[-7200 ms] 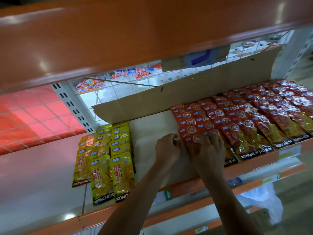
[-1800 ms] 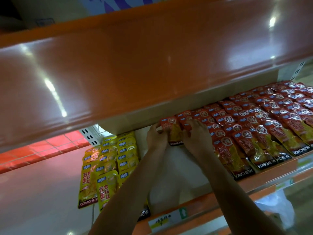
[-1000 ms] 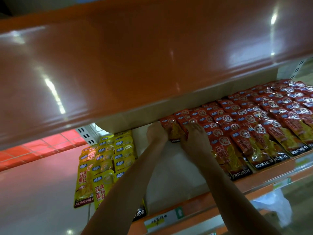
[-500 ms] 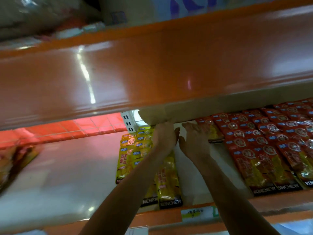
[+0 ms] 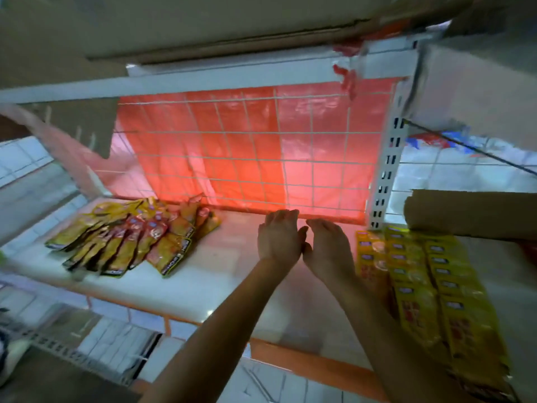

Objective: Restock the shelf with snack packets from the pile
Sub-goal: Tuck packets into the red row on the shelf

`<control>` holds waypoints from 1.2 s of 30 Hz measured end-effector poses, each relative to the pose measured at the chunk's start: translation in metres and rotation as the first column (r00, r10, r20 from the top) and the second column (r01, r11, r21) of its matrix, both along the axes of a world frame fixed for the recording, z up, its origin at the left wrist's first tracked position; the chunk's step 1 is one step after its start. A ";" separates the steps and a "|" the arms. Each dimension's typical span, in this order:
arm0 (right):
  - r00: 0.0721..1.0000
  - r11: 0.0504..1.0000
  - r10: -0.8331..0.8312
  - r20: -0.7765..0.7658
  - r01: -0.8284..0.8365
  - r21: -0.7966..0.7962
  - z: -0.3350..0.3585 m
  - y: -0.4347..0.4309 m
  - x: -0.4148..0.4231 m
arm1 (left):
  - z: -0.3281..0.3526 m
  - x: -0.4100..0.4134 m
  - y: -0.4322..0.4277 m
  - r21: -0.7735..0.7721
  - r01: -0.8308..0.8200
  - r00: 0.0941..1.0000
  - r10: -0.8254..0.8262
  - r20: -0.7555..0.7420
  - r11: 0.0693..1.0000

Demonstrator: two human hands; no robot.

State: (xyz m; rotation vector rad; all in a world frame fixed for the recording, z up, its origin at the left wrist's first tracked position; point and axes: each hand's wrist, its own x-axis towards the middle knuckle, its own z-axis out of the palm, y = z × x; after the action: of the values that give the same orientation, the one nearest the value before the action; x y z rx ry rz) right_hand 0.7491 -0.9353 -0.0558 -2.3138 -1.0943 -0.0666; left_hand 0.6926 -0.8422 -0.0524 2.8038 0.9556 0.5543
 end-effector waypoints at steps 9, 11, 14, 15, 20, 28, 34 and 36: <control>0.980 0.993 0.117 -0.159 -0.118 0.002 -0.009 0.124 -0.096 | -0.011 -0.116 0.114 -0.035 -0.255 0.966 0.256 0.025 0.966; 0.967 0.987 0.160 -0.199 -0.157 0.029 -0.007 0.145 -0.116 | -0.013 -0.139 0.136 -0.026 -0.304 0.952 0.305 0.041 0.952; 0.927 0.981 0.194 -0.320 -0.177 0.082 -0.005 0.177 -0.144 | -0.016 -0.173 0.164 -0.027 -0.387 0.919 0.388 0.063 0.922; 0.912 0.981 0.195 -0.360 -0.174 0.090 -0.005 0.187 -0.153 | -0.018 -0.184 0.172 -0.022 -0.420 0.906 0.421 0.048 0.907; 0.846 0.984 0.180 -0.502 -0.146 0.106 -0.004 0.234 -0.187 | -0.033 -0.228 0.206 -0.051 -0.575 0.818 0.575 -0.025 0.816; 0.713 0.999 0.028 -0.700 0.012 0.052 -0.007 0.281 -0.208 | -0.047 -0.245 0.218 -0.095 -0.609 0.794 0.604 -0.075 0.788; 0.558 0.983 0.030 -0.829 0.134 0.126 -0.013 0.292 -0.213 | -0.047 -0.244 0.221 -0.139 -0.562 0.822 0.569 0.016 0.815; 0.561 0.976 0.054 -0.826 0.146 0.163 -0.017 0.290 -0.211 | -0.047 -0.243 0.223 -0.163 -0.516 0.843 0.532 0.082 0.841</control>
State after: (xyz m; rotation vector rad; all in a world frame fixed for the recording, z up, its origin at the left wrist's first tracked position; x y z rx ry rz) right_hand 0.5380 -0.6453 -0.0729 -1.7896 -0.4764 0.7906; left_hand 0.4497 -0.6196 -0.0993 2.3346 1.6783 0.6807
